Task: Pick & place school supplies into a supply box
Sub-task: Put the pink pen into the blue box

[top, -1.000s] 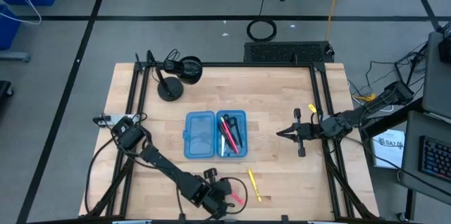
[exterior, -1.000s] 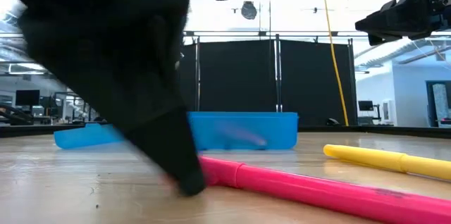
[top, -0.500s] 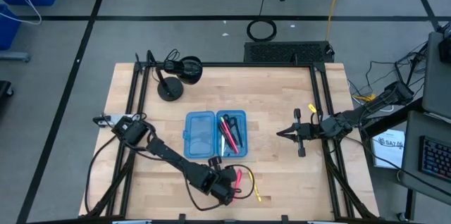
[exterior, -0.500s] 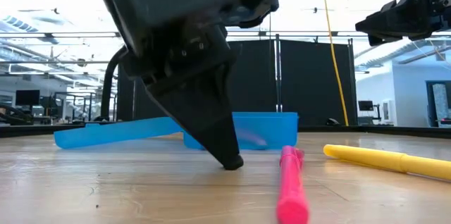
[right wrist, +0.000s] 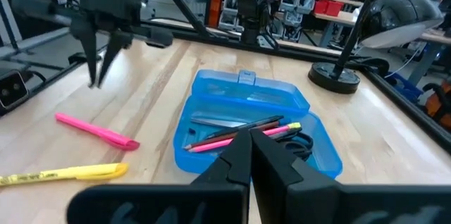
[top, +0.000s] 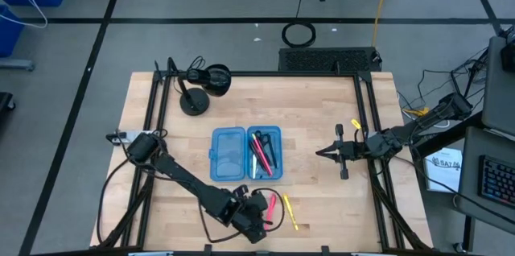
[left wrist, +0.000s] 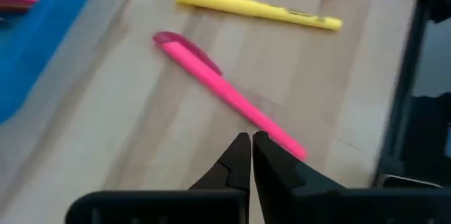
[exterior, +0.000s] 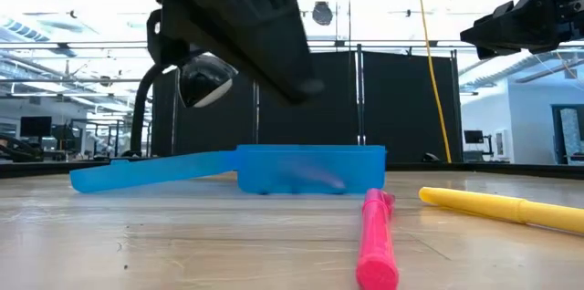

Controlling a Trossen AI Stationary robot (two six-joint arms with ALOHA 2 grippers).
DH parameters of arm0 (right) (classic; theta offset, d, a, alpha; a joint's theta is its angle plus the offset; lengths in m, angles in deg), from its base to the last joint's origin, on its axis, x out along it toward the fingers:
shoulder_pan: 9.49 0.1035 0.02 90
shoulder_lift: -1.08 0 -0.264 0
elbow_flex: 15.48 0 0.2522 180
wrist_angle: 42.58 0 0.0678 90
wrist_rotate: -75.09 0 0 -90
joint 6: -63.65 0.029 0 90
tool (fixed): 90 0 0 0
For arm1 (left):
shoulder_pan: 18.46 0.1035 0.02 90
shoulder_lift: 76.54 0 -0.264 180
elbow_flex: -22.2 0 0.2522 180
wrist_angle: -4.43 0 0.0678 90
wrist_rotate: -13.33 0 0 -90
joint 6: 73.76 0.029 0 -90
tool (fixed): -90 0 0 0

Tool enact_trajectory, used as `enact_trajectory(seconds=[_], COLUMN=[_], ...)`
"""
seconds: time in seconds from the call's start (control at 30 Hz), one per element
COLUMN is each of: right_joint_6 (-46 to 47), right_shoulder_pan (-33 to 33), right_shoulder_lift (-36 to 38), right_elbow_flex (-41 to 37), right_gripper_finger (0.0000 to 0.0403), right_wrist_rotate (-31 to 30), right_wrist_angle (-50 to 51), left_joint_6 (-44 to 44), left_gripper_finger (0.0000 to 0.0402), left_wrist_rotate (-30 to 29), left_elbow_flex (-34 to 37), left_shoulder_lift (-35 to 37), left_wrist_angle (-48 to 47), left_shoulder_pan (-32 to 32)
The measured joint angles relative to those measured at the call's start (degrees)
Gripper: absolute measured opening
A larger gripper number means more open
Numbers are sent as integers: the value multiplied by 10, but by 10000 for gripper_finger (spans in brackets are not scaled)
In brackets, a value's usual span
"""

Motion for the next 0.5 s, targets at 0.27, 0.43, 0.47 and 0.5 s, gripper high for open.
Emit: enact_trajectory(seconds=[0.27,0.43,0.47,0.5], right_joint_6=[-67,-99,-106,-109], right_shoulder_pan=[0,0,0,0], right_shoulder_lift=[1,1,1,1], right_elbow_flex=[0,0,0,0], right_gripper_finger=[0,0,0,0], right_wrist_rotate=[-1,0,0,0], right_wrist_angle=[-25,-26,-25,-25], left_joint_6=[-95,-187,-200,-211], left_gripper_finger=[3,2,2,2], left_wrist_rotate=[3,0,5,11], left_elbow_flex=[-73,-181,-204,-227], left_shoulder_lift=[-14,-62,-76,-93], left_wrist_angle=[-72,-193,-211,-224], left_shoulder_pan=[-18,-15,-14,-12])
